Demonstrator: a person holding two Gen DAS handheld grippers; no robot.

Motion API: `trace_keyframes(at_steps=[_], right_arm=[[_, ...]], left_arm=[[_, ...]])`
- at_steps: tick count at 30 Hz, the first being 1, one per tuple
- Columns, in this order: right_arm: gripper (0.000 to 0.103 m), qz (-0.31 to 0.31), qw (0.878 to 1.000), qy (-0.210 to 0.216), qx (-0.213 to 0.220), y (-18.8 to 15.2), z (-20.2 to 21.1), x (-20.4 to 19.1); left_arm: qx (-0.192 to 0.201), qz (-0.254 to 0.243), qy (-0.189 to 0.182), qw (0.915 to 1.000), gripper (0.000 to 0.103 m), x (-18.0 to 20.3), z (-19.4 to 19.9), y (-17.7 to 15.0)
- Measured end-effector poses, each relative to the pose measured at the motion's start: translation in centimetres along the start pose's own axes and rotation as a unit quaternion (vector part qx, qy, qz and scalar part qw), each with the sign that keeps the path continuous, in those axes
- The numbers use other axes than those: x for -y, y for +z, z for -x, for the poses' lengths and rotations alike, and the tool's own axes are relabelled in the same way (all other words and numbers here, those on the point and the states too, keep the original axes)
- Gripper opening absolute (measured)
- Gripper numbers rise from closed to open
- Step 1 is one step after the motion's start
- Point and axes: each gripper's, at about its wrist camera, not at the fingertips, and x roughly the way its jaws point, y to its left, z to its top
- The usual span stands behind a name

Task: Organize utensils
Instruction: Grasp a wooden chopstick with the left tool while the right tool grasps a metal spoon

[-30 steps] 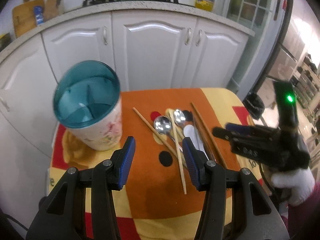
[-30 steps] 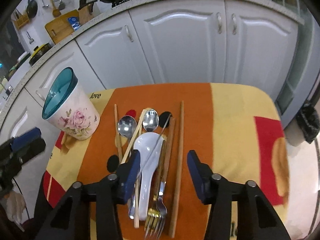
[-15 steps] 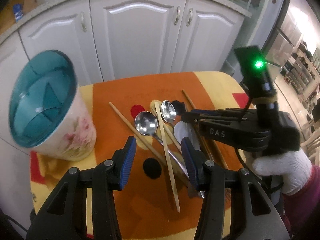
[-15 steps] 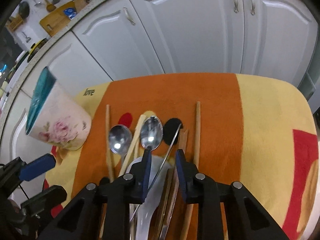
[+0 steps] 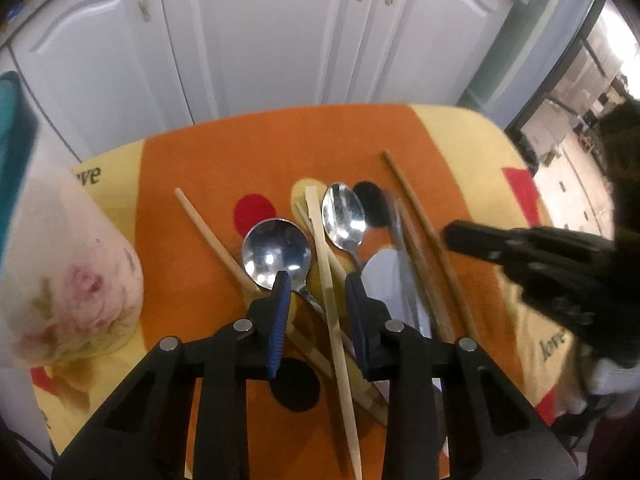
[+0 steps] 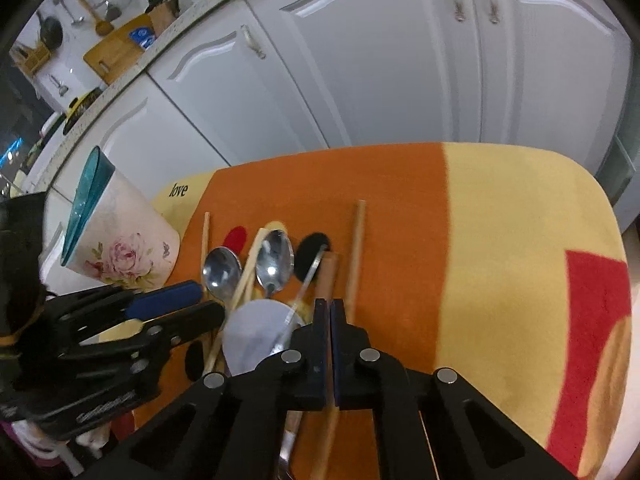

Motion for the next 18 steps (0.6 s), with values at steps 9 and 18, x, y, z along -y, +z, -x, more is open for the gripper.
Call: trace_keyframes(at_steps=[9,18], right_arm=[[0.023,-0.012,0.999,0.041,0.004,1.2,-0.1,-0.9],[0.024,0.008,0.999,0.019,-0.025,1.5,-1.6,-1.9]], left_arm=[[-0.003,0.015,-0.014,0.9998,0.022,-0.6,-1.1,1.2],[-0.008,0.017,-0.023,0.9996,0.003,-1.9,-0.7,0.1]])
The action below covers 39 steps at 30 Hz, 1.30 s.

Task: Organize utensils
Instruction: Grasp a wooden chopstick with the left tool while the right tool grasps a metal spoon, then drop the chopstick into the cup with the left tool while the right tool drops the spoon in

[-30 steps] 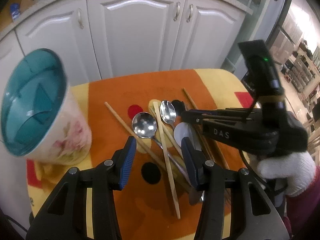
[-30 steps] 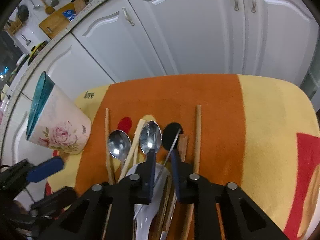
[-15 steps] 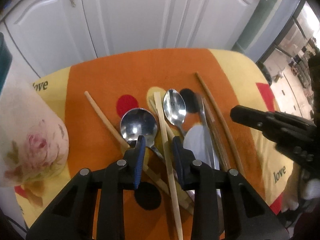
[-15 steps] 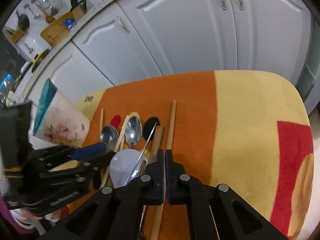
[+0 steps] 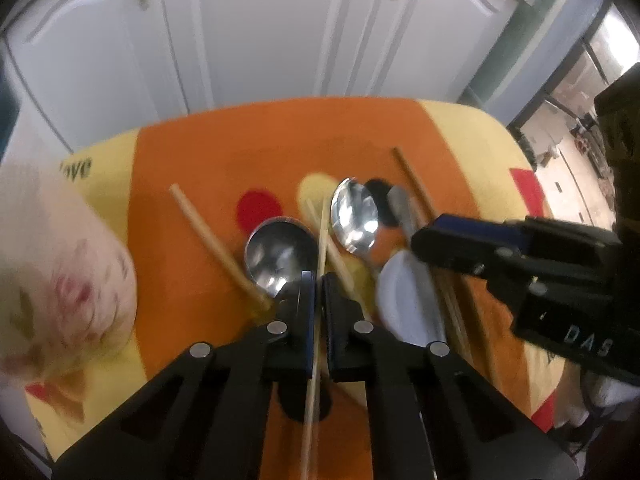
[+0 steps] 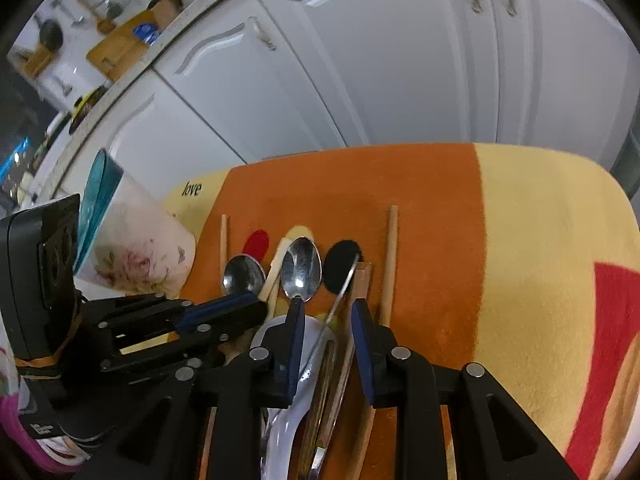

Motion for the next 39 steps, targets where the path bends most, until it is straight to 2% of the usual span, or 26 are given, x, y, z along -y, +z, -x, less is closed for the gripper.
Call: trace_keyframes(at_steps=[4,9,17,19,25,31,36,39], right_arm=[[0.019,0.02,1.0,-0.012,-0.015,0.3,-0.9,-0.8],[0.019,0.025,0.999,-0.03,-0.023,0.7,-1.0,-1.0],[0.019,0.023,0.998,-0.027,-0.042,1.5,-2.4,-1.0],[0.014,0.023,0.998,-0.024,-0.046,1.5,-3.2,-1.0],[0.009,0.009,1.0,0.003,-0.001,1.2,-1.2,-0.4],[0.007,0.013,0.999,0.02,0.025,0.0,1.8,-0.8],[0.006,0.006,0.997,0.052,0.056,-0.9,5.1,-1.7],[0.002,0.014,0.996,0.062,0.071,-1.3,6.7,-2.8]], left_arm=[[0.001,0.011,-0.004,0.9999,0.003,-0.4,0.2,-0.2],[-0.003,0.012,-0.008,0.9999,0.003,-0.3,0.1,-0.3],[0.003,0.017,-0.004,0.9998,0.004,-0.1,-0.4,0.4],[0.003,0.019,-0.006,0.9998,0.004,-0.2,-0.4,0.6],[0.009,0.027,-0.027,0.9992,0.003,-0.8,0.7,0.1],[0.041,0.017,-0.057,0.9974,0.003,-0.3,4.5,-0.6],[0.065,0.015,-0.072,0.9952,0.003,-0.1,7.7,-1.2],[0.078,0.023,-0.083,0.9933,0.003,-0.5,9.5,-1.5]])
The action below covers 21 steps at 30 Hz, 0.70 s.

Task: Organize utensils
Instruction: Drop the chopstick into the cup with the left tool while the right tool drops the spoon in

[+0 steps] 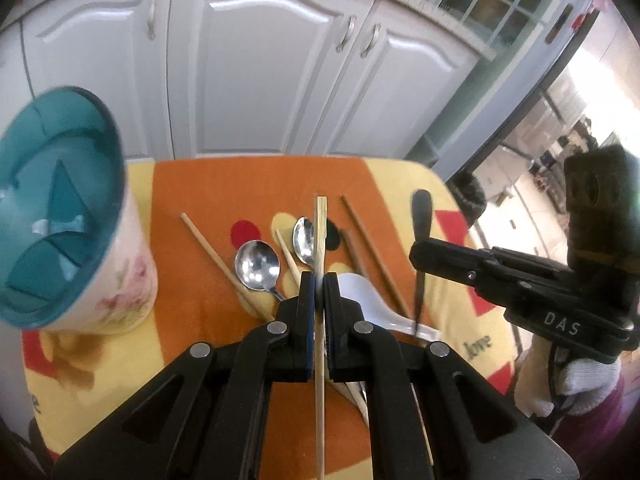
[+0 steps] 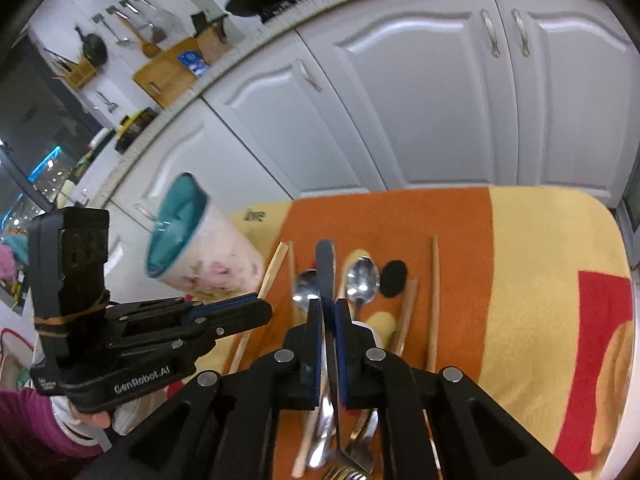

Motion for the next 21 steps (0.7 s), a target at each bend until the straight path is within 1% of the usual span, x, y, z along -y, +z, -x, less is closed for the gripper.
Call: trace_keyframes(at_steps=[7,10,13,14,16,19,21], right_arm=[[0.002,0.023,0.999,-0.004,0.029,0.6,1.9,-2.7],[0.002,0.03,0.999,-0.001,0.04,1.0,2.8,-3.6],[0.002,0.048,0.997,0.012,0.058,2.1,4.2,-5.4],[0.002,0.055,0.996,0.017,0.065,2.5,4.7,-6.0],[0.002,0.063,0.994,0.032,0.078,3.5,5.5,-7.2],[0.002,0.071,0.991,0.057,0.096,5.0,6.1,-8.9],[0.002,0.082,0.989,0.066,0.109,6.2,6.3,-10.5]], left_arm=[[0.048,0.018,-0.003,0.9987,0.003,-0.5,4.2,0.3],[0.085,0.027,-0.003,0.996,0.003,-1.2,7.3,1.2],[0.132,0.036,0.005,0.9906,0.003,-2.6,10.9,2.7],[0.149,0.04,0.011,0.988,0.003,-3.3,12.2,3.3],[0.17,0.046,0.027,0.984,0.003,-4.4,13.5,4.2],[0.196,0.055,0.056,0.9775,0.003,-6.5,14.6,5.6],[0.206,0.059,0.074,0.9739,0.003,-7.8,15.0,6.2]])
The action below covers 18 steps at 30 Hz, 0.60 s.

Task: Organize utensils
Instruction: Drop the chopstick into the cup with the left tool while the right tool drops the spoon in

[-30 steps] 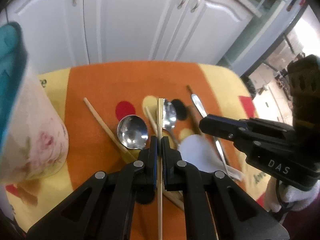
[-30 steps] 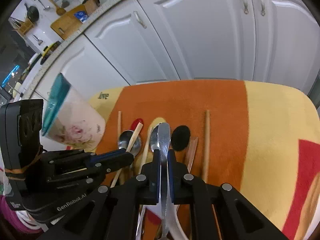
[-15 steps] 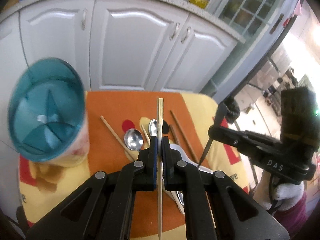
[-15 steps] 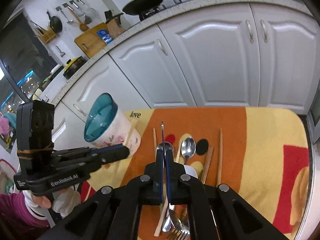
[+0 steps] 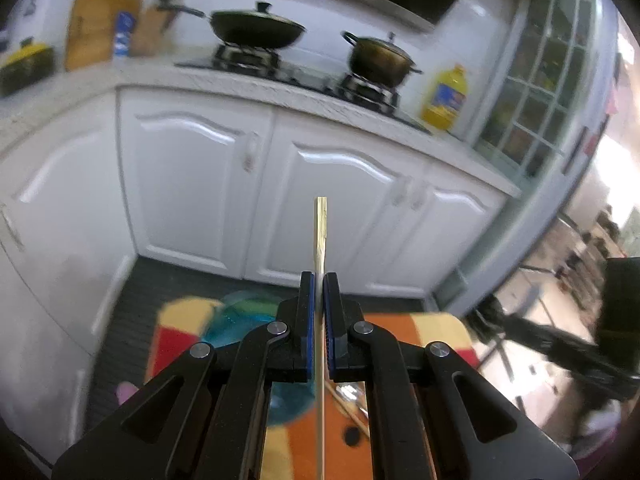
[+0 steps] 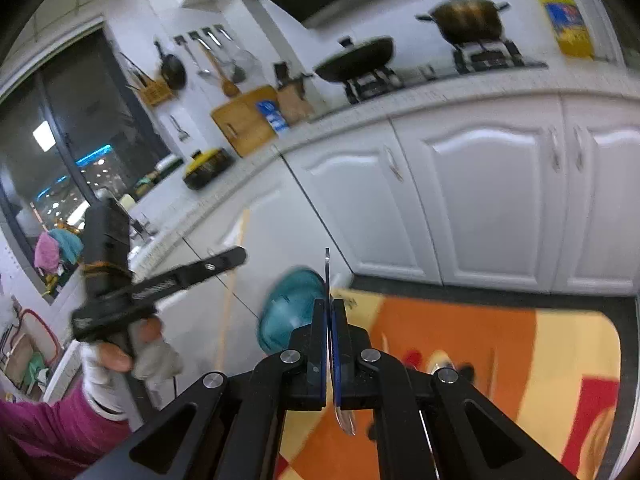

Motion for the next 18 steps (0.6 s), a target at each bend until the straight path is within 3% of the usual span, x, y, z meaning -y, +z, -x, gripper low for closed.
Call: trace_keyframes(at_steps=[8,18], right_arm=[[0.002,0.037,0.999,0.012,0.021,4.4,-4.2,-4.3],[0.002,0.056,0.998,-0.014,-0.018,4.6,-12.6,-4.7]], left_arm=[[0.036,0.006,0.056,0.9978,0.003,-3.5,-2.9,1.1],[0.073,-0.009,0.065,0.9952,0.003,-5.4,-6.1,0.6]])
